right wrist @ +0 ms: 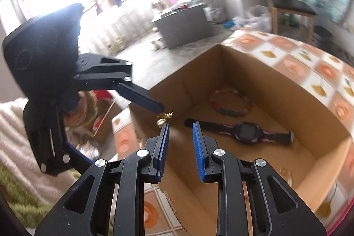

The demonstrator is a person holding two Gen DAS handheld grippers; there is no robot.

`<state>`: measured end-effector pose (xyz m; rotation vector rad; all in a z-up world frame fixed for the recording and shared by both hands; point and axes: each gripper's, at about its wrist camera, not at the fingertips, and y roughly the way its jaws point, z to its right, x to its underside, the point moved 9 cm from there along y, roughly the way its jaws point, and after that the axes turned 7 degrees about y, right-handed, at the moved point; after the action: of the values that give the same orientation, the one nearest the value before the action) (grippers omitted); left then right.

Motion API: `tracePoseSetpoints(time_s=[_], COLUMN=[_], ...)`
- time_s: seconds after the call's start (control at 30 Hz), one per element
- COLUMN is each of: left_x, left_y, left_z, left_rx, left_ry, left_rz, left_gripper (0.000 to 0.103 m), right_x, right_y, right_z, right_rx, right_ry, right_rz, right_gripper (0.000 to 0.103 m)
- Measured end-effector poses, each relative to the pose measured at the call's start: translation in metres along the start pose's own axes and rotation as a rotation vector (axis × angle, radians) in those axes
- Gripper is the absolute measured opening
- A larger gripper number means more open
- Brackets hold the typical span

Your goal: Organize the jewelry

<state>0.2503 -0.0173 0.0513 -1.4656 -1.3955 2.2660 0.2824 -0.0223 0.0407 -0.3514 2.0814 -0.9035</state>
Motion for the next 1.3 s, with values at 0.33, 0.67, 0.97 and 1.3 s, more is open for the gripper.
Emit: tracePoseSetpoints(time_s=[0.33, 0.67, 0.97, 1.3], left_x=[0.007, 0.009, 0.008, 0.013], left_y=[-0.015, -0.019, -0.019, -0.019], left_z=[0.012, 0.02, 0.02, 0.013], left_rx=[0.081, 0.091, 0.087, 0.053], left_ry=[0.052, 0.087, 0.082, 0.079], left_rz=[0.03, 0.041, 0.041, 0.03], left_gripper=[0.073, 0.073, 0.073, 0.073], right_x=[0.004, 0.006, 0.009, 0.009], right_y=[0.006, 0.014, 0.009, 0.018], right_z=[-0.026, -0.028, -0.022, -0.009], right_rx=[-0.057, -0.054, -0.019, 0.056], right_ry=[-0.154, -0.174, -0.168, -0.163], right_rz=[-0.044, -0.049, -0.029, -0.073], right_gripper=[0.022, 0.001, 0.0, 0.0])
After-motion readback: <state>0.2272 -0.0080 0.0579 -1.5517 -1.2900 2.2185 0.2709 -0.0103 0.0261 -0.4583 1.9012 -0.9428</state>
